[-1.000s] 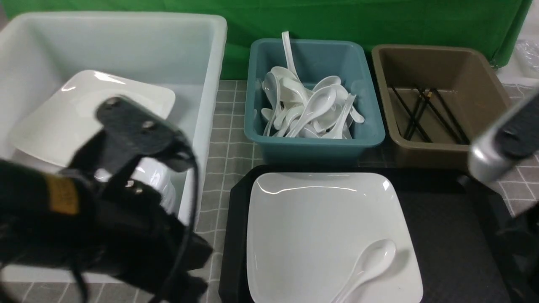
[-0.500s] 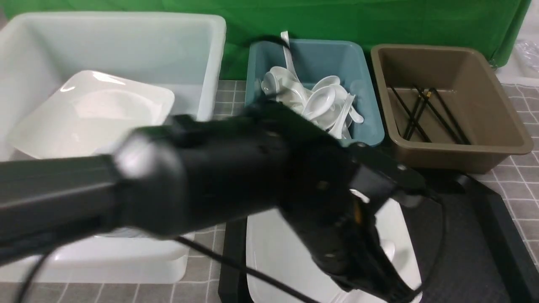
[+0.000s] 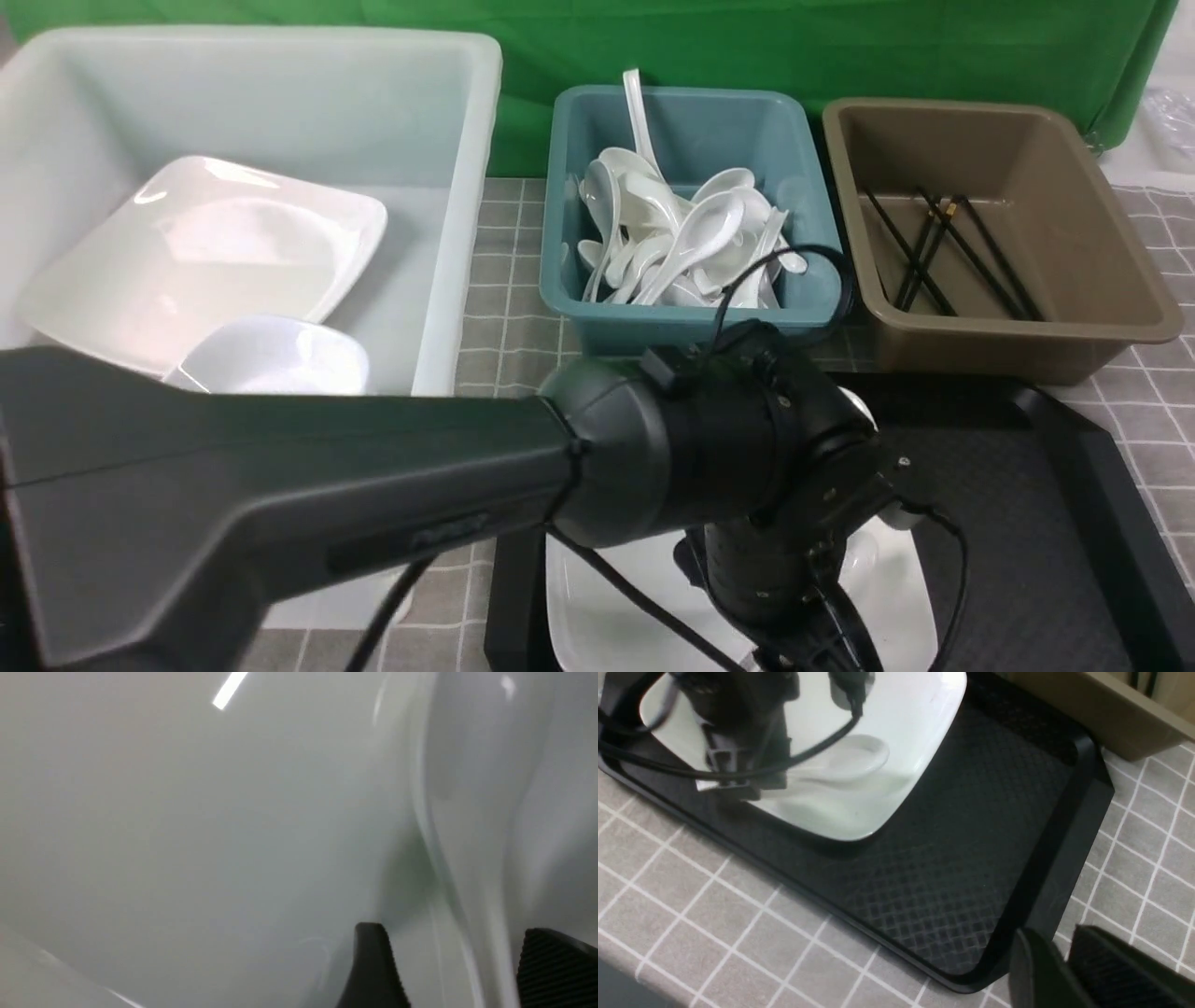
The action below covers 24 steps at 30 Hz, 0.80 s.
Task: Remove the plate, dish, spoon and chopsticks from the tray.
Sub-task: Use the left arm to grab a soup spoon from the plate, then use the left arm to put the soup spoon into the small storage box in the middle
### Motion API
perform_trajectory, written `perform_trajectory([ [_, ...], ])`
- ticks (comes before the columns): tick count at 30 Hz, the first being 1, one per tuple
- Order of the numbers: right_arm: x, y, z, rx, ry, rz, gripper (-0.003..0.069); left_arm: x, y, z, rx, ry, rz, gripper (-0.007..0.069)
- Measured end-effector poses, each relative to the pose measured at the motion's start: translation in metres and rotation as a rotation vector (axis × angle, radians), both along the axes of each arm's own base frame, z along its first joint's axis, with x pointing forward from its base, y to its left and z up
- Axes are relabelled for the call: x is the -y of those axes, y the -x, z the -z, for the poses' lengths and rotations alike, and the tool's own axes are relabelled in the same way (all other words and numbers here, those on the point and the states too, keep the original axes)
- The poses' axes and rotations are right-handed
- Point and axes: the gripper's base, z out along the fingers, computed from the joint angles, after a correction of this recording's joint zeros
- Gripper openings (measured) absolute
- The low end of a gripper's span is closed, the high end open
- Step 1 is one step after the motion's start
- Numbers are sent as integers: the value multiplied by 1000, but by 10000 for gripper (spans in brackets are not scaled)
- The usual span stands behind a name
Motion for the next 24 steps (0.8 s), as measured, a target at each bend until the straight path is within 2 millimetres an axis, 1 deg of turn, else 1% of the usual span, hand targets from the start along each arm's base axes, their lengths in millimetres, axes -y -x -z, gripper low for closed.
perform_trajectory([
  [2,0,0,0,0,1,-1,150,1,-1,3,7,-3,-1,399],
  [4,0,0,0,0,0,-1,153,2,-3,9,14,-5,-1,374],
  [6,0,0,0,0,0,-1,155,3,-4,11,14,-3,2,335],
  [8,0,0,0,-1,0,-2,156,5,-3,12,9,5,6,272],
  [10,0,0,0,-1,0,-2,155,6,-2,12,-4,14,4,170],
  [11,0,0,0,-1,0,-2,155,6,-2,12,-5,15,3,161],
  [12,0,0,0,-2,-1,-2,155,6,-2,12,-9,16,5,109],
  [13,0,0,0,-2,-1,-2,157,6,-2,11,-8,17,9,81],
  [15,0,0,0,-3,0,-1,157,6,-2,7,0,22,24,62],
  [18,0,0,0,-3,0,-1,159,4,-1,-11,27,48,36,50],
  [20,0,0,0,-4,1,-1,161,1,-4,-33,83,79,45,50],
  [21,0,0,0,-4,1,-1,162,-1,-11,-52,140,112,47,50],
  [22,0,0,0,-4,-1,0,163,-3,-17,-65,184,138,43,50],
  [24,0,0,0,-2,-7,3,164,-12,-41,-98,293,224,7,50],
])
